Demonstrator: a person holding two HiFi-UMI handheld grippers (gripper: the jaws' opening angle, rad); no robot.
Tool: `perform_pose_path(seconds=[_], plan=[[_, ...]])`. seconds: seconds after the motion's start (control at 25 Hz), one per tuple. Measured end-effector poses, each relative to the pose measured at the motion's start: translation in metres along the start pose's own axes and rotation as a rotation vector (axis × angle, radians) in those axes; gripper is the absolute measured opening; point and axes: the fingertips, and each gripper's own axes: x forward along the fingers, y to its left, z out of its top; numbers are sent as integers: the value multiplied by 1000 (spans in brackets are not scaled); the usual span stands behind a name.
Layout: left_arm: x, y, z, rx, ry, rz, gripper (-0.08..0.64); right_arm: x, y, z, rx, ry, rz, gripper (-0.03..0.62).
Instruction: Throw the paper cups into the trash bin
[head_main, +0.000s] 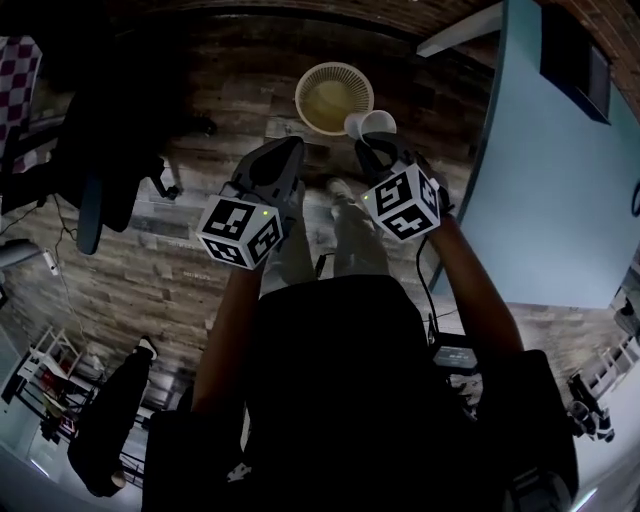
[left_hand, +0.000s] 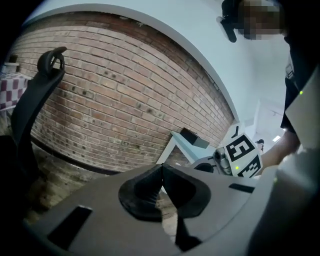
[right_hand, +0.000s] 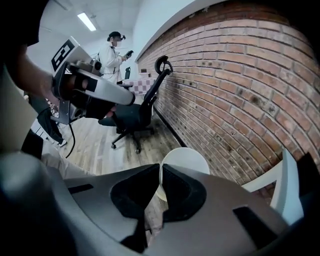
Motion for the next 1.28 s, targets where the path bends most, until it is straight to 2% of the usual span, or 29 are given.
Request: perform_pose_path(seconds=[0.12,0.44,0.76,0.96,1.16,1.28], plan=[[15,18,-5,11,38,-51,9,22,-1,4,13,16,-24,21],[55,63,-40,50,163,-171,9,78,-1,-5,163,38,-72,21],[88,98,-71,103,226,-227,9,132,-11,-28,235,52,-133,21],[106,115,-100,101,264,-251,9,164,-13,-46,280,70,-160,21],[122,122,-140,197,316,-287,9,206,-9,-78,306,92,-182,21],[129,126,-160,171,326,-303,9,230,-6,-97,329,112,-193,21]])
